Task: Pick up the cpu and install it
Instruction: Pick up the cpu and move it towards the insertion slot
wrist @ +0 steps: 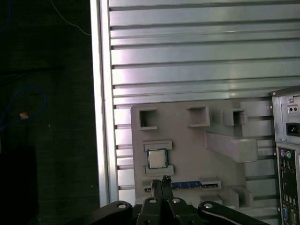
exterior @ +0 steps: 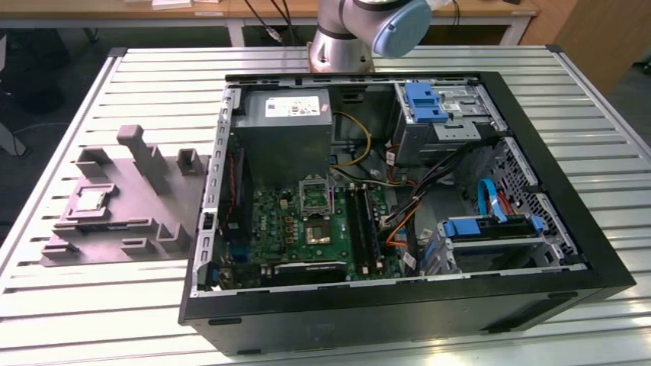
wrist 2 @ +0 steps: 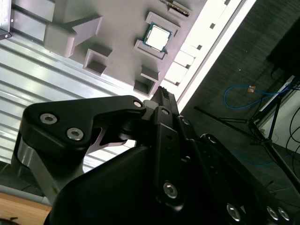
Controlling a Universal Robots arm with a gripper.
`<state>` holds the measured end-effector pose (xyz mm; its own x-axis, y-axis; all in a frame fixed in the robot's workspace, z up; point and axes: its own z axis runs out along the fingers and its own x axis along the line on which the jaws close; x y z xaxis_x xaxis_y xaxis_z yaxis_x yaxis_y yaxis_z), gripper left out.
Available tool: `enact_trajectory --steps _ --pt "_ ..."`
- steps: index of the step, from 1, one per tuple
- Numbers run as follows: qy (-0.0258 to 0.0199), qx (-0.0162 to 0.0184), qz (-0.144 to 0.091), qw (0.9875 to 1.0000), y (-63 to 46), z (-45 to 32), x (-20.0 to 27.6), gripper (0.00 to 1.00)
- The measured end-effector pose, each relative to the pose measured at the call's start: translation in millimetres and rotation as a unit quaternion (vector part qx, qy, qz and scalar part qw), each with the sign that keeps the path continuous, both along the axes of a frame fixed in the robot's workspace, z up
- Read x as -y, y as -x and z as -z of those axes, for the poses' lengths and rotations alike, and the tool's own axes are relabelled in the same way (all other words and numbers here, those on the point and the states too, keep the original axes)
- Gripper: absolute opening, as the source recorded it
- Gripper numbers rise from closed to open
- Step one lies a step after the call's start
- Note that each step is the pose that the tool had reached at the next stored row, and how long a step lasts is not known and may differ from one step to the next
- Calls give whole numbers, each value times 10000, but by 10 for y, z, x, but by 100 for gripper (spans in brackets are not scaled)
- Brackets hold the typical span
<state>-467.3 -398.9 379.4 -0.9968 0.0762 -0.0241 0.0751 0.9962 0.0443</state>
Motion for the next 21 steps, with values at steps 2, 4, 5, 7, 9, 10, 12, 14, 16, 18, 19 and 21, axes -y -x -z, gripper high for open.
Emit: enact_trajectory --steps 2,4,5,7,9,10,12,14,16,18,19,21 --pt "0 0 0 10000 0 0 0 11" --pt "0 0 0 10000 0 0 0 11" --pt "0 0 0 10000 0 0 0 11" --pt "0 0 0 10000 1 0 0 11" --pt "0 0 0 10000 1 0 0 11" --pt "0 0 0 10000 1 0 0 11" --pt "0 0 0 10000 1 0 0 16" --pt "0 0 0 10000 1 0 0 29" --pt "0 0 0 10000 1 0 0 35" --pt "0 0 0 10000 1 0 0 41" --pt "0 0 0 10000 1 0 0 47" --pt "0 0 0 10000 2 0 0 53"
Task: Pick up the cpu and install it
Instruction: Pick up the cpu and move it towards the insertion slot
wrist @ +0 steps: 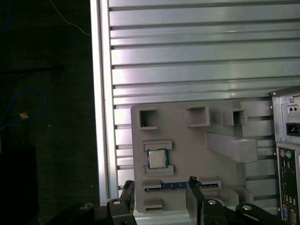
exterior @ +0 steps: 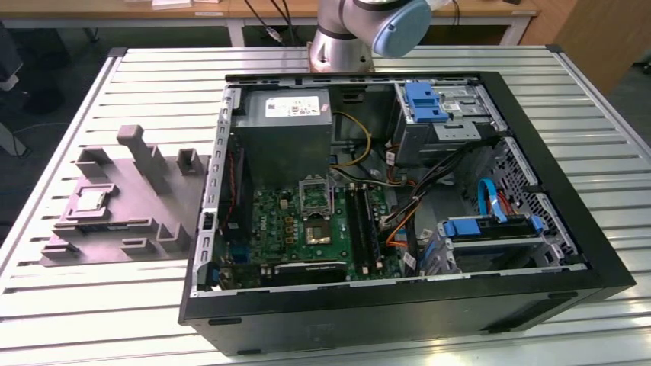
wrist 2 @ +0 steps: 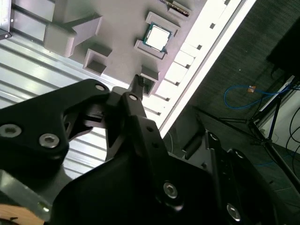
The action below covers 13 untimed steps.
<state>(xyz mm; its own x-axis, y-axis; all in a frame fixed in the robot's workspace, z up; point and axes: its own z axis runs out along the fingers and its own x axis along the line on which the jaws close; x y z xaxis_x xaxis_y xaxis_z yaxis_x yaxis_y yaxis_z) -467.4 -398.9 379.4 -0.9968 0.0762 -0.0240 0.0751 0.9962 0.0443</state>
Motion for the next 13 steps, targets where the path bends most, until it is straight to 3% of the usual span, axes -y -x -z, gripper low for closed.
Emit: enact_trajectory --steps 1,2,13 --pt "0 0 0 10000 0 0 0 53" --pt "0 0 0 10000 0 0 0 59" --pt "0 0 -175 9998 1 25 0 59"
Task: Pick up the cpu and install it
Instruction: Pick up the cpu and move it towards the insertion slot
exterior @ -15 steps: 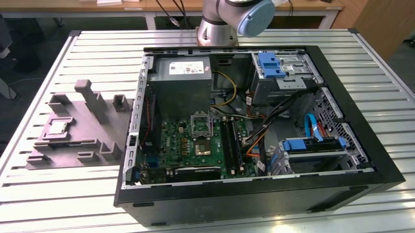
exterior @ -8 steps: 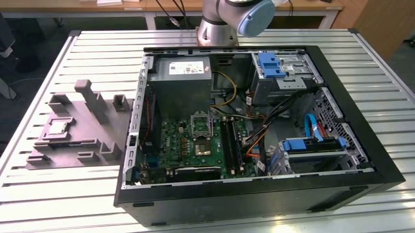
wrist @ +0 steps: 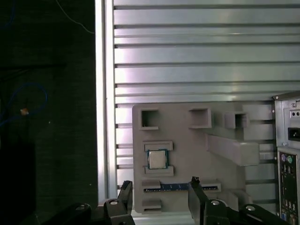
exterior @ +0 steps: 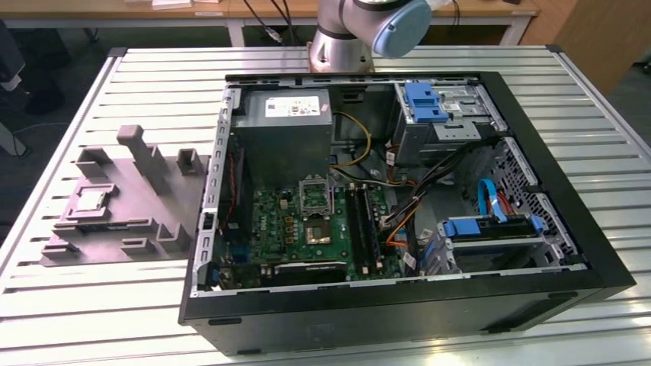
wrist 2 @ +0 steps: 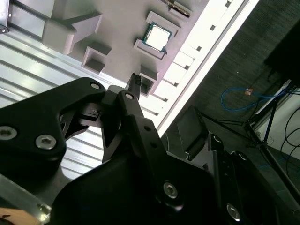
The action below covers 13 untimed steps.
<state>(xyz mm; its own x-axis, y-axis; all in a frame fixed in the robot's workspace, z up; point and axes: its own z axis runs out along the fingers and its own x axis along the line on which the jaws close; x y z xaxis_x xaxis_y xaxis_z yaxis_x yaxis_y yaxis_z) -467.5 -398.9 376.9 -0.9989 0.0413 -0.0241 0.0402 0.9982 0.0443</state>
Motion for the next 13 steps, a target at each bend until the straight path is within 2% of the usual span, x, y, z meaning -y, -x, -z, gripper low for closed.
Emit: enact_trajectory --steps 3,9,13 --pt "-10 -1 -65 10000 0 39 0 59" --pt "-119 -10 -100 9999 0 99 5 59" --pt "-120 -100 -141 9998 0 141 5 59"
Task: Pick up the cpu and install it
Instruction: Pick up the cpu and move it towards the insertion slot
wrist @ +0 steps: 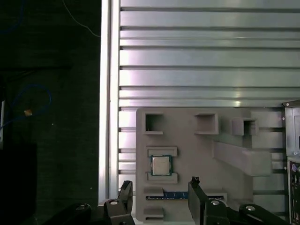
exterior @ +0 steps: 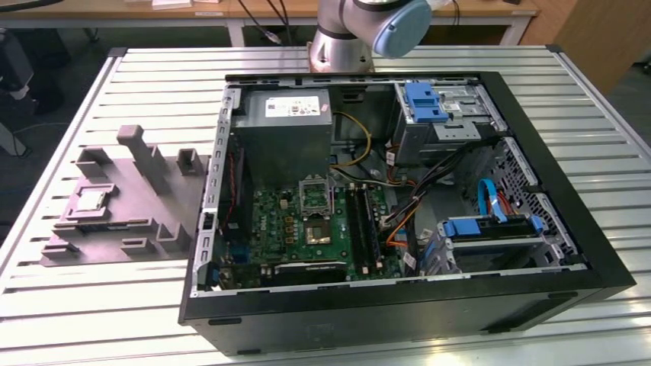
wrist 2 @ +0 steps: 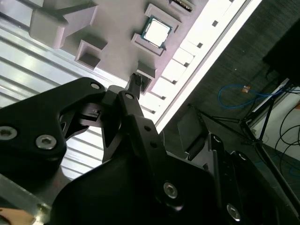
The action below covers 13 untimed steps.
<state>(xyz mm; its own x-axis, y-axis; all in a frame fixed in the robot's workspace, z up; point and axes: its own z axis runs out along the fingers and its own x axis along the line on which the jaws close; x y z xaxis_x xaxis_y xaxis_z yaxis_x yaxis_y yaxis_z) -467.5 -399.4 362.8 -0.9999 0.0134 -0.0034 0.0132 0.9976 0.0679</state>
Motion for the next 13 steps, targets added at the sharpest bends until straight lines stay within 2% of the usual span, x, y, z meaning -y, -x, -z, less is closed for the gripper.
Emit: enact_trajectory --steps 2,6,13 --pt "0 -15 -63 10000 1 21 0 59" --pt "1 -16 -227 9997 0 51 1 59" --pt "1 -16 -316 9995 -1 56 0 59"
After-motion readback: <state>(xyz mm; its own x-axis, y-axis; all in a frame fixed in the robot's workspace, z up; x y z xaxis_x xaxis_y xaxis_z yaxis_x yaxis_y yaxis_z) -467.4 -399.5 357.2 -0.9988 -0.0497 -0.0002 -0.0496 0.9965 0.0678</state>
